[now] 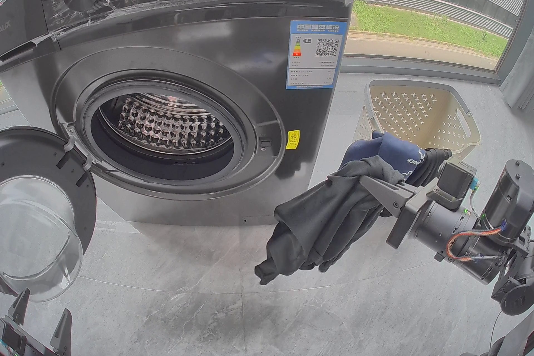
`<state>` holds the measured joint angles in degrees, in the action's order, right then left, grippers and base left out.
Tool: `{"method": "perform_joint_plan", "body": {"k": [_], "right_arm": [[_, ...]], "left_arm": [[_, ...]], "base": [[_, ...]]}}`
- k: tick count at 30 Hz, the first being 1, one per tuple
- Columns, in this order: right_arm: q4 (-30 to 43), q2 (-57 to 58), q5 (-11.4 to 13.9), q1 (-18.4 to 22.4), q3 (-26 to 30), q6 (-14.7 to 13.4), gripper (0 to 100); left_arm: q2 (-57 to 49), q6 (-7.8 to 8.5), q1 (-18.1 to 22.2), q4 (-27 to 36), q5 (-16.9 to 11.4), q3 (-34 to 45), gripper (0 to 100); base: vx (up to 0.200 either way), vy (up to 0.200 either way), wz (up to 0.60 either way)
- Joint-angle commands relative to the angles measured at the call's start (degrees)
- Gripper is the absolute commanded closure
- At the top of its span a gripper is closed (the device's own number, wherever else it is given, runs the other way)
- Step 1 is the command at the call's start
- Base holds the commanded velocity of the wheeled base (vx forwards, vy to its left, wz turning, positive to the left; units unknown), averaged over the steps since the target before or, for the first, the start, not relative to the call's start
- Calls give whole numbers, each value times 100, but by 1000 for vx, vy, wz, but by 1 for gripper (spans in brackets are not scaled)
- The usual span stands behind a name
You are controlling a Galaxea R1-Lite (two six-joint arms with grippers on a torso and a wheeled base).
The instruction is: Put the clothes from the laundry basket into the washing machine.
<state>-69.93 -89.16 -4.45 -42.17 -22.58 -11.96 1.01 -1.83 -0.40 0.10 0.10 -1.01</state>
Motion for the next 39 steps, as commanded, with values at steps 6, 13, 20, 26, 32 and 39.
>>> {"method": "perform_joint_plan", "body": {"k": [6, 13, 20, 26, 32, 39], "right_arm": [[-4, -31, -12, 16, -1, 1, 100], [-4, -31, -12, 24, -1, 1, 100], [-4, -31, -21, 24, -1, -8, 100], [-4, -49, -21, 24, 8, -8, 100], [-30, -66, -21, 24, 43, 1, 100], [-30, -57, -21, 24, 69, 18, 100]], "left_arm": [[-66, -11, 5, -1, -1, 84, 0], [-66, -11, 5, -1, -1, 84, 0], [-66, -11, 5, -1, -1, 84, 0], [-66, -11, 5, -1, -1, 84, 0], [-66, -11, 5, -1, -1, 84, 0], [-66, -19, 5, -1, -1, 84, 0]], "base": [[0, 67, 0], [0, 200, 0], [0, 171, 0], [0, 0, 0], [-133, 0, 0], [-57, 0, 0]]}}
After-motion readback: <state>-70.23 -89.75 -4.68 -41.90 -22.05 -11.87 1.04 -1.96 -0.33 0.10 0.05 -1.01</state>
